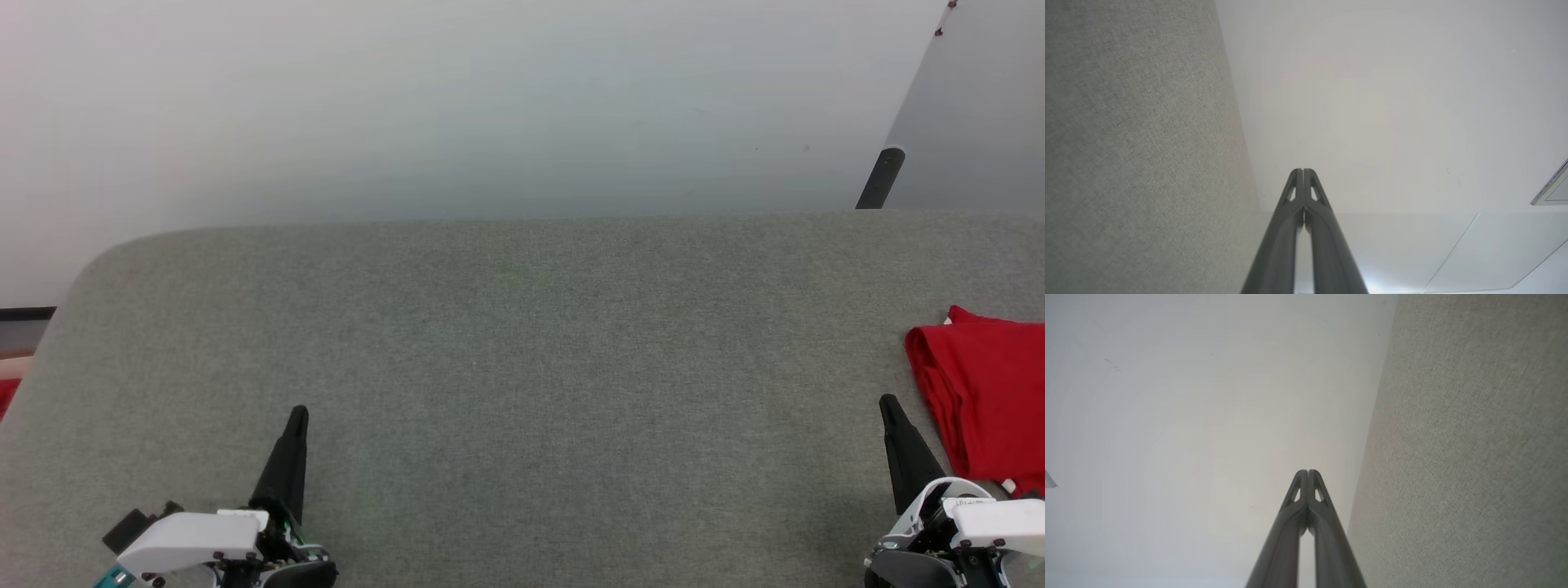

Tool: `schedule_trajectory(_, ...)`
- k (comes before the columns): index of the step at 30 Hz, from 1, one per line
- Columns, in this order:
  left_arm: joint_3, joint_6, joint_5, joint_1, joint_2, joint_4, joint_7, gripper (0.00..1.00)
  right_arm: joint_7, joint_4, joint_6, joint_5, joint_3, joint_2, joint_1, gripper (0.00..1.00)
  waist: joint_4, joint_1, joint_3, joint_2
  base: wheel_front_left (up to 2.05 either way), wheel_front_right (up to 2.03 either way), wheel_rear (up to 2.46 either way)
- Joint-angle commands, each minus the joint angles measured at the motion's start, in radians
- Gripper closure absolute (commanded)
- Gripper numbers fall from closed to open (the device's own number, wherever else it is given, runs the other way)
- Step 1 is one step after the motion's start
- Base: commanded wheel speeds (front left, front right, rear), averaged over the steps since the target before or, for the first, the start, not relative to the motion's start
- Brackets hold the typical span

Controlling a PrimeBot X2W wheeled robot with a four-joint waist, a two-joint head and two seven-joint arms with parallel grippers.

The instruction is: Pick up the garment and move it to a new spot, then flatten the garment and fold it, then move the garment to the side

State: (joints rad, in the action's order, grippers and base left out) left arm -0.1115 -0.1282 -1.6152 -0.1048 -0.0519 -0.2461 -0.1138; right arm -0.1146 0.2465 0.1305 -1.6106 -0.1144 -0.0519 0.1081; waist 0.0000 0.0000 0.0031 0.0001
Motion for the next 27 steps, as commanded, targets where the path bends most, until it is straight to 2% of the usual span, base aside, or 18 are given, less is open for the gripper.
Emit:
schedule_trajectory(1,-0.003,-0.005,0.002,-0.01,0.002,-0.001,-0.001,1.0,-0.001,0.0,0.0,-0.003,-0.001,0.003,0.004,1.0,0.0,0.0,0.0,-0.0001,0.0,0.0,0.0)
schedule_trajectory(27,-0.004,-0.005,0.003,-0.01,0.002,-0.001,-0.002,1.0,-0.002,0.0,0.0,-0.003,-0.001,0.004,0.004,1.0,0.0,0.0,0.0,-0.0001,0.0,0.0,0.0)
